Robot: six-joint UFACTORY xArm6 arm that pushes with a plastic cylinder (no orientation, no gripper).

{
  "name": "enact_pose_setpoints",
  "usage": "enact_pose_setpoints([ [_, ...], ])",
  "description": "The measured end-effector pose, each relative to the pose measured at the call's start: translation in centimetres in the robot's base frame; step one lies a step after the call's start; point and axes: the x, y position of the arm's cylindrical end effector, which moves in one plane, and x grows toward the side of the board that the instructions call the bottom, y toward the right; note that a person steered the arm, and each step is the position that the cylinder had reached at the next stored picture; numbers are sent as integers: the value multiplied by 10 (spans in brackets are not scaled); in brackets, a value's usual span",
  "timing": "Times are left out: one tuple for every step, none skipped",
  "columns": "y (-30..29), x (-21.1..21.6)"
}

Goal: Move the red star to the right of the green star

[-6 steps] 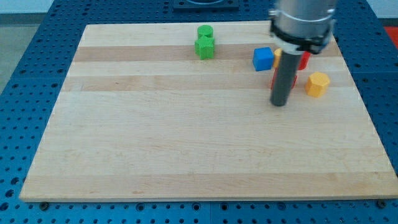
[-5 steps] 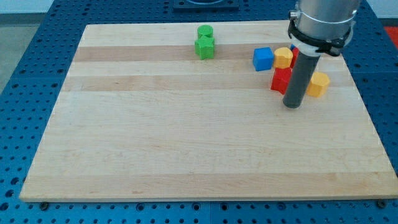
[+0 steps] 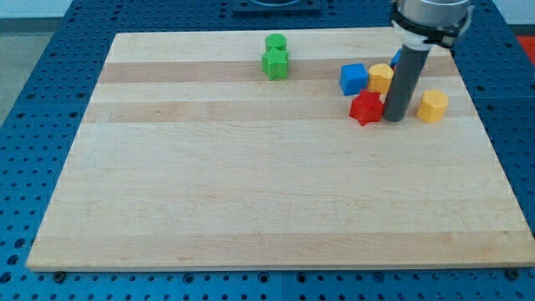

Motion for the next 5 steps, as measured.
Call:
enact_pose_setpoints([
  [-23, 2],
  [-44, 2],
  [-65, 2],
  [-80, 1],
  [-91, -17],
])
